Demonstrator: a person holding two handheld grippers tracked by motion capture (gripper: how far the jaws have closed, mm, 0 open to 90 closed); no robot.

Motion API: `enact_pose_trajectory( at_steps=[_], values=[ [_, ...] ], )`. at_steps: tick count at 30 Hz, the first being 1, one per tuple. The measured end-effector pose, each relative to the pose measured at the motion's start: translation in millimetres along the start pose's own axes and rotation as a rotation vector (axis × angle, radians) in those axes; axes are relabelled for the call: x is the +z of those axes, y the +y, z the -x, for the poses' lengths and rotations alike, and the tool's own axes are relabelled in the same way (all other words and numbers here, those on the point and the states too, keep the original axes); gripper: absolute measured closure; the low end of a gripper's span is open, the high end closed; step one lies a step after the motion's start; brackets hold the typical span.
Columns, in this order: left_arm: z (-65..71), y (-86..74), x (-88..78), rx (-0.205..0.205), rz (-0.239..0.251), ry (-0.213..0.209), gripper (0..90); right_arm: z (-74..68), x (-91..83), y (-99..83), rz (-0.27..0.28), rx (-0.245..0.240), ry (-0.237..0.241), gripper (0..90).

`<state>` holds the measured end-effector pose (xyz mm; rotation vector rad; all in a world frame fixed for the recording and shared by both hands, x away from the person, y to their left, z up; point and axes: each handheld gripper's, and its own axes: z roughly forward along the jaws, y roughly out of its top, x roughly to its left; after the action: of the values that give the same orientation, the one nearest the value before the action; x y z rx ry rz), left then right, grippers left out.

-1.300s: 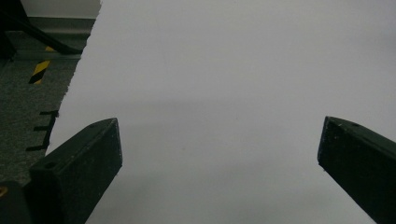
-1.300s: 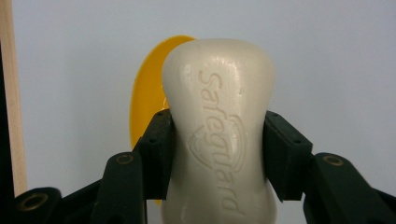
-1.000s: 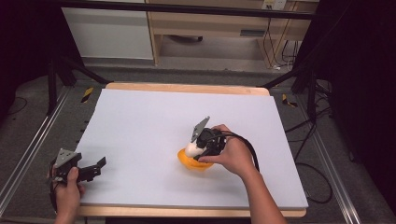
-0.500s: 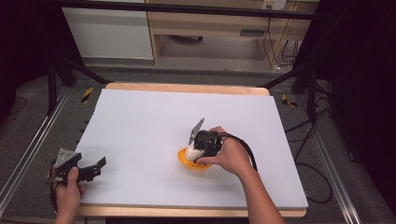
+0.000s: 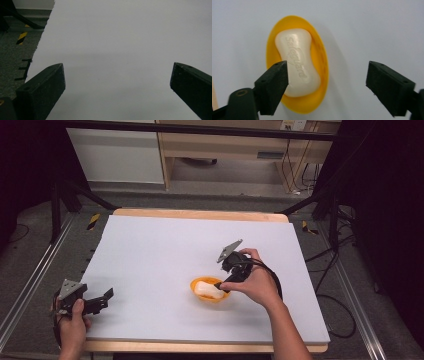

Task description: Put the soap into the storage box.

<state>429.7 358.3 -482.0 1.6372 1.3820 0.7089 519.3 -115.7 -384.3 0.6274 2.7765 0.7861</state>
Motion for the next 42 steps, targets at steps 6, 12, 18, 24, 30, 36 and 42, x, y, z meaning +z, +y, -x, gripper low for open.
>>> enact_pose_trajectory(
  at_steps=[6,12,18,24,30,36,42],
  values=[
    [-0.2,0.1,0.2,-0.003,0.001,0.0,0.0,11.1,-6.6,-17.7,0.061,0.109,-0.042,2.3],
    [-0.1,0.0,-0.3,0.004,0.001,0.003,0.0,18.9,-18.8,-44.2,0.1,0.182,-0.141,0.6],
    [0.0,-0.2,-0.6,0.001,0.005,0.003,0.0,26.3,-26.8,-66.0,0.121,0.241,-0.157,0.6],
    [-0.1,-0.1,-0.6,0.003,0.001,0.003,0.0,30.6,-29.7,-84.4,0.113,0.271,-0.168,0.6],
    [0.0,-0.1,-0.6,0.003,0.001,0.003,0.0,34.9,-32.7,-106.7,0.121,0.304,-0.186,0.6],
    [0.1,0.0,-0.4,0.011,0.0,0.004,0.0,35.7,-40.5,-126.1,0.149,0.338,-0.208,0.7],
    [-0.1,0.0,-0.4,0.006,0.003,0.003,0.0,35.0,-44.6,-148.9,0.172,0.367,-0.237,0.7]
  ],
)
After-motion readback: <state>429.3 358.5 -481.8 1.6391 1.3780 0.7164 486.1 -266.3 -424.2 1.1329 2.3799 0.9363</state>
